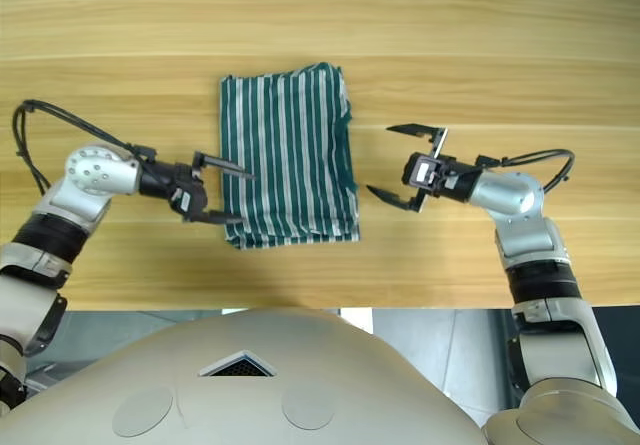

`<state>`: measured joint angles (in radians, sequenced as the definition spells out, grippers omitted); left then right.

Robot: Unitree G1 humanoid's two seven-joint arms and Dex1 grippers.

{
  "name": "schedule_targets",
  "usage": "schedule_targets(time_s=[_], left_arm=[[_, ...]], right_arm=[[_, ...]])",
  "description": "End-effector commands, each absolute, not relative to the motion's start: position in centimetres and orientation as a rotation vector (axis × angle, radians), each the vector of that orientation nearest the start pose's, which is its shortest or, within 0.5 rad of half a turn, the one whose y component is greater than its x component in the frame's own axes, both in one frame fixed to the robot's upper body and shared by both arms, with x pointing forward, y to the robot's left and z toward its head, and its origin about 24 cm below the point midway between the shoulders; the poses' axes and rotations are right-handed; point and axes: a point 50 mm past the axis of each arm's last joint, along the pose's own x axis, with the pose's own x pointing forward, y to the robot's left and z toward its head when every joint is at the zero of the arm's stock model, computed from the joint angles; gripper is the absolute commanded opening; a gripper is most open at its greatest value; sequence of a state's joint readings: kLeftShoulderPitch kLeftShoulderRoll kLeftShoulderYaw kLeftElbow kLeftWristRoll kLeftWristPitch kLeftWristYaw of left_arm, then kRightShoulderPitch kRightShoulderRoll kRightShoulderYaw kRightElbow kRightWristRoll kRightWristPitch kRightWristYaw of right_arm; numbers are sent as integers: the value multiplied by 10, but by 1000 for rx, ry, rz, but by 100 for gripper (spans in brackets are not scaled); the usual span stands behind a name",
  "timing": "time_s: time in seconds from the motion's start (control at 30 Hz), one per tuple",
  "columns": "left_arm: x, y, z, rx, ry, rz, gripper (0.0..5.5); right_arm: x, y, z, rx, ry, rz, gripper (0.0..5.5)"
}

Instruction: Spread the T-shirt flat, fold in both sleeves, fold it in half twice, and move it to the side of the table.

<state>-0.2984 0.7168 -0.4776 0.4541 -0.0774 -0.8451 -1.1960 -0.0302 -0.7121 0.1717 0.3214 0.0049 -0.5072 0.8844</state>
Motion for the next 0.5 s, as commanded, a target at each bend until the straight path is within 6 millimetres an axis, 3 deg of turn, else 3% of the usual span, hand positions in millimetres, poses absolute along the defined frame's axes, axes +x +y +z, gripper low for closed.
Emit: schedule_targets(time_s=[0.03, 0.23, 0.4, 0.5], left_arm=[[245, 195, 61, 957, -83, -1601, 400], [251, 199, 72, 970, -102, -1566, 400], [231, 213, 60, 958, 24, -1645, 400], [214, 224, 55, 940, 98, -1681, 400]], right_arm=[[223, -229, 30, -717, 157, 1090, 538], [207, -231, 25, -726, 217, 1166, 538], [189, -250, 33, -784, 309, 1212, 538], [173, -252, 39, -791, 343, 1273, 538]])
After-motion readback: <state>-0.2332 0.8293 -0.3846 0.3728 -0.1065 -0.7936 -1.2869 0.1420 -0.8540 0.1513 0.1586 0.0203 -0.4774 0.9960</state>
